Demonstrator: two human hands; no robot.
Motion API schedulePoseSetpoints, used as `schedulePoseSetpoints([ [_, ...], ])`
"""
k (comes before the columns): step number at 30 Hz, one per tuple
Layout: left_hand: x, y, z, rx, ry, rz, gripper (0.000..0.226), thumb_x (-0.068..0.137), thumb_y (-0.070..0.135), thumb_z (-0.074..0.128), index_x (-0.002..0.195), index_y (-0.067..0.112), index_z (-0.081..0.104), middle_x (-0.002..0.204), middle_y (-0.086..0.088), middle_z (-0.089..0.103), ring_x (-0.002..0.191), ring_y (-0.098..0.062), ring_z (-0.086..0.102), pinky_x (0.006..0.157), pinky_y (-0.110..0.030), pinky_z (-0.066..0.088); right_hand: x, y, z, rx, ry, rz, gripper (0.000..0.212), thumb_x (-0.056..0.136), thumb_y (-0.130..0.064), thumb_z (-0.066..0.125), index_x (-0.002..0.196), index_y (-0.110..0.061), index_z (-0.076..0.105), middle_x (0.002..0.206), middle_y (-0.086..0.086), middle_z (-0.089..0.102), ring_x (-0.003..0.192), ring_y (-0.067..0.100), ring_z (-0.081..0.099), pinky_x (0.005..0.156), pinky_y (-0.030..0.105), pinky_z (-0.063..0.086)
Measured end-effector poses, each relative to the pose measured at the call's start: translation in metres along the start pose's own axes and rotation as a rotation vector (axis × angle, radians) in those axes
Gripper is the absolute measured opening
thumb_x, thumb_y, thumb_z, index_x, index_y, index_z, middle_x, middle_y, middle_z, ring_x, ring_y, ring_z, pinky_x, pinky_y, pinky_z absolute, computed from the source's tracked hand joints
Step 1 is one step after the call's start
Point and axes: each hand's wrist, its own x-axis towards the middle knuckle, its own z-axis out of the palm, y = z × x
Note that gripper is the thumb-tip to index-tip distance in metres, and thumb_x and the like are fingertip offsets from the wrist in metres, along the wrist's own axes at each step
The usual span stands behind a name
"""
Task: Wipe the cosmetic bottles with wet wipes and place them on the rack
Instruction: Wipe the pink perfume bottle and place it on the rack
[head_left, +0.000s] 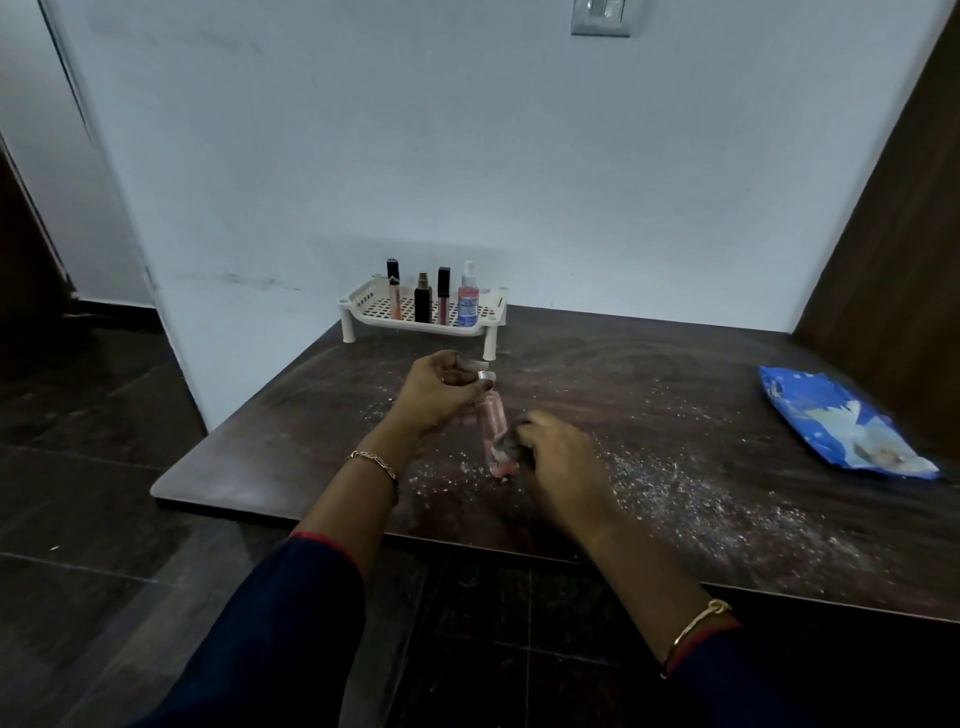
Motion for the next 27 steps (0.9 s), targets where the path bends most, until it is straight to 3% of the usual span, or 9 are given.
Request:
schedulePoseSetpoints([
  [4, -0.004, 0.000, 0.004, 0.018, 0.047, -0.007, 0.026, 0.077, 0.004, 0.072, 0.100, 0.002, 0.058, 0.102, -0.020, 0.063, 0.084, -0.025, 0.066, 0.060, -0.038, 0.060, -0.012, -0.002, -0.002, -0.043, -0.091, -0.002, 0.014, 0.086, -0.018, 0.065, 0.098, -0.015, 0.071, 0.102, -0.005, 0.065, 0.086, 0.014, 0.064, 0.073, 0.021, 0.047],
  [7, -0.009, 0.001, 0.005, -0.035, 0.081, 0.004, 0.027, 0.077, 0.003, 0.072, 0.101, 0.001, 0.058, 0.090, -0.013, 0.063, 0.080, -0.023, 0.067, 0.059, -0.036, 0.058, -0.012, -0.003, -0.009, -0.091, -0.147, -0.006, 0.016, 0.085, -0.014, 0.063, 0.100, -0.017, 0.070, 0.103, -0.005, 0.064, 0.088, 0.014, 0.063, 0.075, 0.022, 0.046],
  [10, -0.021, 0.001, 0.008, -0.163, 0.072, 0.008, 0.025, 0.078, 0.000, 0.070, 0.102, 0.000, 0.061, 0.089, -0.009, 0.067, 0.072, -0.012, 0.070, 0.060, -0.027, 0.058, -0.007, 0.001, -0.017, 0.025, -0.002, 0.074, 0.011, 0.081, -0.006, 0.066, 0.089, -0.012, 0.071, 0.089, -0.002, 0.063, 0.078, 0.013, 0.060, 0.069, 0.022, 0.048],
  [12, -0.032, -0.002, 0.017, -0.261, 0.069, 0.010, 0.026, 0.079, -0.001, 0.068, 0.104, -0.002, 0.062, 0.092, -0.011, 0.069, 0.075, -0.012, 0.070, 0.064, -0.025, 0.058, -0.004, -0.001, -0.023, 0.135, 0.154, 0.163, 0.011, 0.081, -0.002, 0.067, 0.088, -0.010, 0.070, 0.089, -0.003, 0.062, 0.073, 0.005, 0.056, 0.065, 0.009, 0.046],
  [15, -0.052, -0.010, 0.037, -0.460, 0.088, 0.041, 0.019, 0.081, -0.004, 0.064, 0.100, -0.002, 0.064, 0.082, -0.009, 0.072, 0.072, -0.013, 0.069, 0.067, -0.024, 0.058, -0.007, -0.015, -0.027, 0.109, 0.279, 0.128, 0.013, 0.083, -0.004, 0.066, 0.093, -0.011, 0.070, 0.094, -0.003, 0.064, 0.078, 0.005, 0.057, 0.073, 0.009, 0.046],
  [18, -0.066, -0.016, 0.051, -0.617, 0.124, 0.071, 0.016, 0.083, -0.006, 0.060, 0.097, 0.001, 0.064, 0.081, -0.006, 0.072, 0.077, -0.014, 0.069, 0.075, -0.027, 0.059, -0.019, -0.019, -0.032, 0.049, 0.288, -0.005, 0.018, 0.083, -0.004, 0.066, 0.099, -0.011, 0.071, 0.100, -0.003, 0.067, 0.086, 0.007, 0.061, 0.080, 0.019, 0.051],
  [20, -0.073, -0.019, 0.052, -0.696, 0.129, 0.104, 0.015, 0.081, -0.003, 0.061, 0.093, 0.004, 0.065, 0.085, -0.007, 0.071, 0.082, -0.015, 0.069, 0.078, -0.028, 0.058, -0.030, -0.007, -0.036, 0.061, 0.322, 0.026, 0.019, 0.082, -0.001, 0.065, 0.098, -0.011, 0.071, 0.099, -0.003, 0.067, 0.085, 0.006, 0.061, 0.079, 0.018, 0.052],
  [24, -0.080, -0.025, 0.056, -0.740, 0.137, 0.140, 0.020, 0.070, 0.003, 0.065, 0.088, 0.010, 0.068, 0.086, -0.003, 0.073, 0.083, -0.013, 0.070, 0.072, -0.024, 0.058, -0.046, 0.016, -0.046, 0.170, 0.360, 0.235, 0.020, 0.079, 0.004, 0.065, 0.088, -0.012, 0.073, 0.085, -0.010, 0.065, 0.074, -0.005, 0.057, 0.073, 0.005, 0.045],
  [27, -0.083, -0.028, 0.074, -0.673, 0.110, 0.122, 0.024, 0.067, 0.005, 0.067, 0.091, 0.008, 0.068, 0.089, -0.007, 0.073, 0.084, -0.016, 0.069, 0.074, -0.026, 0.057, -0.043, 0.008, -0.048, 0.154, 0.336, 0.244, 0.020, 0.082, 0.002, 0.062, 0.089, -0.014, 0.072, 0.084, -0.015, 0.060, 0.072, -0.006, 0.053, 0.069, -0.001, 0.038],
])
